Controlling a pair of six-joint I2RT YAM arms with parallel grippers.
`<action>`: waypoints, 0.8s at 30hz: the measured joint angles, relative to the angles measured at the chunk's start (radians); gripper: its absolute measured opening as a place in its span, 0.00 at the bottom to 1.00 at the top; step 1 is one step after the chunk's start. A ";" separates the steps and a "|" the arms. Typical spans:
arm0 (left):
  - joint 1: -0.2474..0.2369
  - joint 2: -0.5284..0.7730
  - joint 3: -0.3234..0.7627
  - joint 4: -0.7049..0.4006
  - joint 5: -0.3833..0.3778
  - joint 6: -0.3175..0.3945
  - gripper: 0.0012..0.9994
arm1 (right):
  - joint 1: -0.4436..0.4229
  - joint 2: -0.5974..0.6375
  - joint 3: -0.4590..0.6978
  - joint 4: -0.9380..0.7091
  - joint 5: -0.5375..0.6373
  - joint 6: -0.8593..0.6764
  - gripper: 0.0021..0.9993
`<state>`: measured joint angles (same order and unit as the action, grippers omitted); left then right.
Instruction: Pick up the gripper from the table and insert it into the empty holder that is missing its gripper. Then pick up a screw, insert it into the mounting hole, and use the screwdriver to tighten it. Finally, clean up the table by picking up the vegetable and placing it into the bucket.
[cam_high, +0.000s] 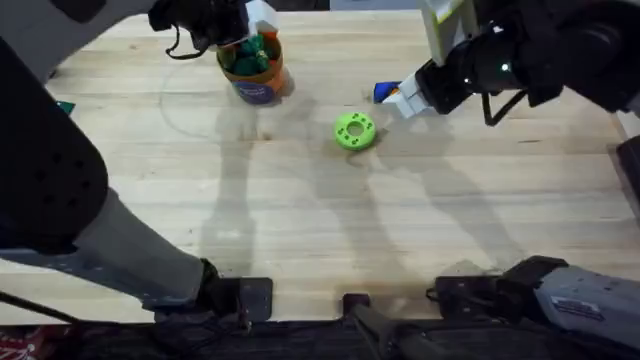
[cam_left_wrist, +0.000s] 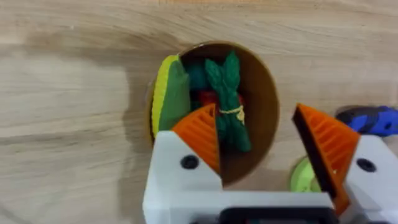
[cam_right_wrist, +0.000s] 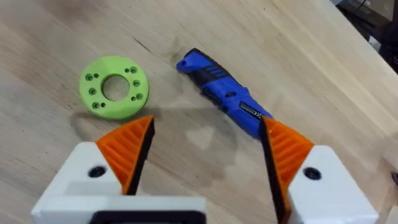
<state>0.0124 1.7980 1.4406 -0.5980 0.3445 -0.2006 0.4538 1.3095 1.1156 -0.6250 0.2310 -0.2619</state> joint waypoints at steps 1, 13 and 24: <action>0.000 0.000 0.000 0.000 0.009 -0.001 0.77 | 0.000 0.000 0.000 0.000 0.000 0.000 0.98; -0.001 -0.206 0.000 -0.126 0.056 0.017 0.97 | 0.000 0.000 0.000 0.000 0.000 0.000 0.98; -0.002 -0.570 0.001 -0.500 -0.101 0.110 0.97 | 0.000 0.000 0.000 -0.001 0.000 0.000 0.98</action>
<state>0.0105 1.2281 1.4418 -1.0982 0.2436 -0.0901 0.4541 1.3094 1.1156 -0.6262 0.2311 -0.2614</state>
